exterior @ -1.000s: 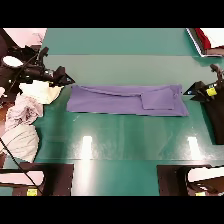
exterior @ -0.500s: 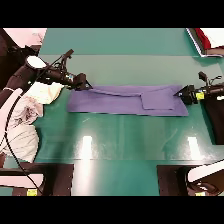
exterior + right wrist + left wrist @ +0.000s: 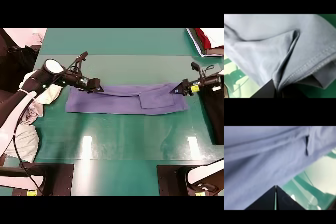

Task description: Fold the shirts.

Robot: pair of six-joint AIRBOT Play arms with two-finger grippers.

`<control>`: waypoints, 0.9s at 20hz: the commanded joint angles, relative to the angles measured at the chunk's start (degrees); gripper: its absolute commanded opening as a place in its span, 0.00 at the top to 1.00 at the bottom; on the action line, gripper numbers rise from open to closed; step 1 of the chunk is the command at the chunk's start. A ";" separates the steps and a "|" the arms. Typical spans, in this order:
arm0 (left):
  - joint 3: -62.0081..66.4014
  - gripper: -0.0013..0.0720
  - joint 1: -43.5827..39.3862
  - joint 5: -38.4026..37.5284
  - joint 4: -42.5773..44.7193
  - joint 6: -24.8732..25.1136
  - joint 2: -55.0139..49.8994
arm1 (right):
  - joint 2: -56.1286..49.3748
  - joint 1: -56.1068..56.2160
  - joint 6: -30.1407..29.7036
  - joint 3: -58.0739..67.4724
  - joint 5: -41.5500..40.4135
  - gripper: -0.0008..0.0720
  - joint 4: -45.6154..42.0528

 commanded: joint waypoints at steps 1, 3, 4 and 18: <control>2.25 0.95 -3.28 3.87 0.22 -0.81 -4.37 | 4.68 2.34 6.88 3.69 1.99 0.97 0.48; 6.51 0.95 -4.74 4.07 0.09 -0.87 -8.85 | 7.78 4.61 10.08 6.91 2.45 0.97 0.46; 9.25 0.95 -5.64 4.09 0.09 -1.07 -11.50 | 9.14 6.25 11.28 9.05 2.49 0.97 0.46; 23.78 0.95 -10.78 3.89 -1.22 -4.57 -26.73 | 10.78 29.24 18.53 27.23 -2.54 0.97 0.07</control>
